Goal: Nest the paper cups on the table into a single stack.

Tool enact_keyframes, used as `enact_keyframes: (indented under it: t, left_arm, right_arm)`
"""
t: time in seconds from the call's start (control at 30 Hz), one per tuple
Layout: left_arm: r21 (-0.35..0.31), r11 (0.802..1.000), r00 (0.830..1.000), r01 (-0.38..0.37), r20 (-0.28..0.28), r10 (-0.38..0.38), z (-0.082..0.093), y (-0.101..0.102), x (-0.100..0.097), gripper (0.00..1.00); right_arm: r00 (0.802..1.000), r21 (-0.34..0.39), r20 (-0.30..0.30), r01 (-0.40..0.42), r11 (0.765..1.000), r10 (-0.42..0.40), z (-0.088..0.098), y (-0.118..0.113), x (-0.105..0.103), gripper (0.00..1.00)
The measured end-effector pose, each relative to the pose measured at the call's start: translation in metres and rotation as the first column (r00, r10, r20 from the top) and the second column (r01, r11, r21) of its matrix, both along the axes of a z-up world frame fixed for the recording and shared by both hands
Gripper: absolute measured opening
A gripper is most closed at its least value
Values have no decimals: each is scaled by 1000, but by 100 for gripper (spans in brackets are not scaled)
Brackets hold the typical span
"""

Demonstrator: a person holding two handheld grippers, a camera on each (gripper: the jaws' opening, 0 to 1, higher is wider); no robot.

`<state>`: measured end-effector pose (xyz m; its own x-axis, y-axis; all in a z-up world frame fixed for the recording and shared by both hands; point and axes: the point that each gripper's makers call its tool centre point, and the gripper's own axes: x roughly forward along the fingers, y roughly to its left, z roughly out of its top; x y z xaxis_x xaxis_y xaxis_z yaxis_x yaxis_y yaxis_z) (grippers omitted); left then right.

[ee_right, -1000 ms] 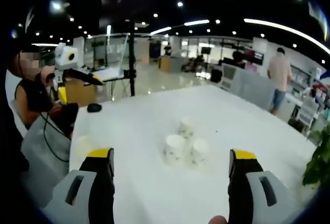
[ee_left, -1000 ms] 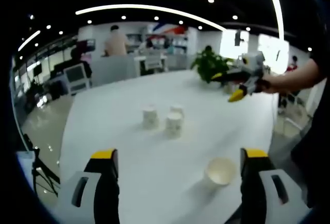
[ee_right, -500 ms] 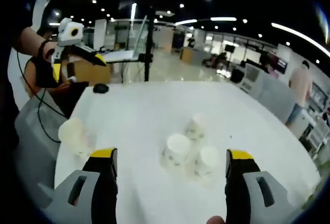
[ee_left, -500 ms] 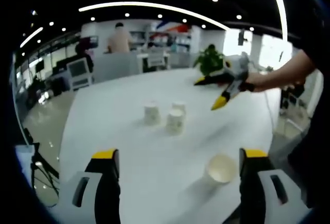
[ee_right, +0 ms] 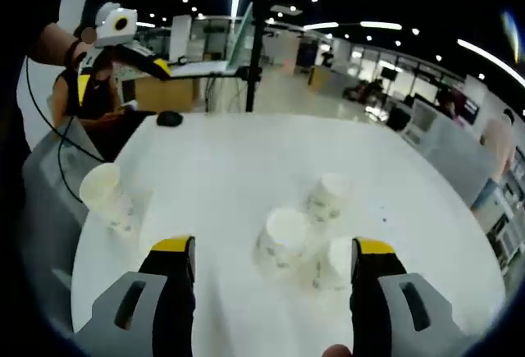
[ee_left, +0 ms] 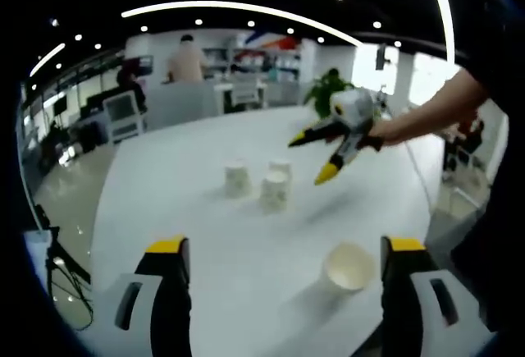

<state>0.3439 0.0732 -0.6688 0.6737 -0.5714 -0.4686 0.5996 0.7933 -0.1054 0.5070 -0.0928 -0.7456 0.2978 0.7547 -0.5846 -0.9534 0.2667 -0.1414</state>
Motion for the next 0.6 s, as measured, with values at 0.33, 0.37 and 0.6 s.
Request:
enact_keyframes:
  t: [0.33, 0.37, 0.6]
  left_arm:
    - [2, 1000, 1000, -4, 0, 4, -2, 2, 1, 95]
    - [6, 1000, 1000, -4, -9, 4, -4, 3, 1, 96]
    - [-5, 1000, 1000, -21, -4, 21, -2, 7, 1, 96]
  right_arm:
    - [999, -47, -26, -33, 998, 32, -22, 2, 10, 63]
    - [999, -51, -26, -38, 998, 37, -25, 3, 11, 63]
    - [998, -60, -26, -53, 997, 52, -27, 7, 12, 61]
